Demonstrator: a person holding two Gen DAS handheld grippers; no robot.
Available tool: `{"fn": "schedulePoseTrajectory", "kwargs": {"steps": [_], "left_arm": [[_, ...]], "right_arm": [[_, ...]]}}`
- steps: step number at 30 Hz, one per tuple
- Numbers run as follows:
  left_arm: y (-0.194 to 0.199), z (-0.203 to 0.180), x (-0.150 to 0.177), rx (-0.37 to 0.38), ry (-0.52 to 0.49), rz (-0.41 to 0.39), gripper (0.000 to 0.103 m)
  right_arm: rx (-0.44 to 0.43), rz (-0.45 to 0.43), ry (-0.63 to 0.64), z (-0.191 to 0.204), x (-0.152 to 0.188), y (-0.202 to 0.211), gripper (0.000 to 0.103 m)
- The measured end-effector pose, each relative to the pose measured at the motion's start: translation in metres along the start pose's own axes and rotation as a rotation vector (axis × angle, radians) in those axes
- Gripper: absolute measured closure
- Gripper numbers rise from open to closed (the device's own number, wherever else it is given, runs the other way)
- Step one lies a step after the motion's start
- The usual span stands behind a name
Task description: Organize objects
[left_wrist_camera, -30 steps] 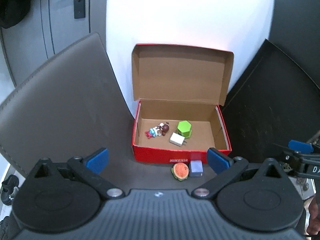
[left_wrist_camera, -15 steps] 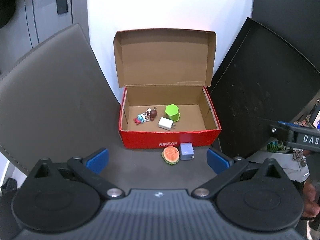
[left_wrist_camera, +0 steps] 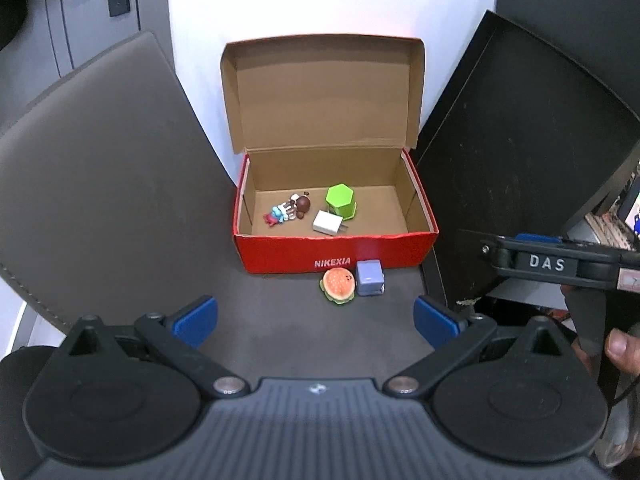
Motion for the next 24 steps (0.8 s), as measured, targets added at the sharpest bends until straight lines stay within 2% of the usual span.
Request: {"fn": "schedulePoseTrajectory", "kwargs": {"steps": [6,15,24], "left_arm": [[-0.022,0.006,0.0,0.001,0.025,0.014,0.0],[-0.054,0.013,-0.002,-0.013,0.047,0.031,0.0],[-0.098,0.025,-0.004,-0.028,0.119,0.093,0.0]], "right_arm": [[0.002,-0.012,0.015,0.0,0.005,-0.012,0.0],[0.037,0.03,0.03,-0.005,0.017,-0.041,0.0],[0.041,0.082,0.086,-0.006,0.017,-0.07,0.0]]}}
Point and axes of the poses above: each gripper's, at about its wrist camera, not at the fingertips, and y roughly against the way its jaws point, z to its left, x to its underside, the point moved 6 cm from there along -y, roughly the way its jaws point, and after that the axes turned 10 degrees about y, right-handed, at the moved point
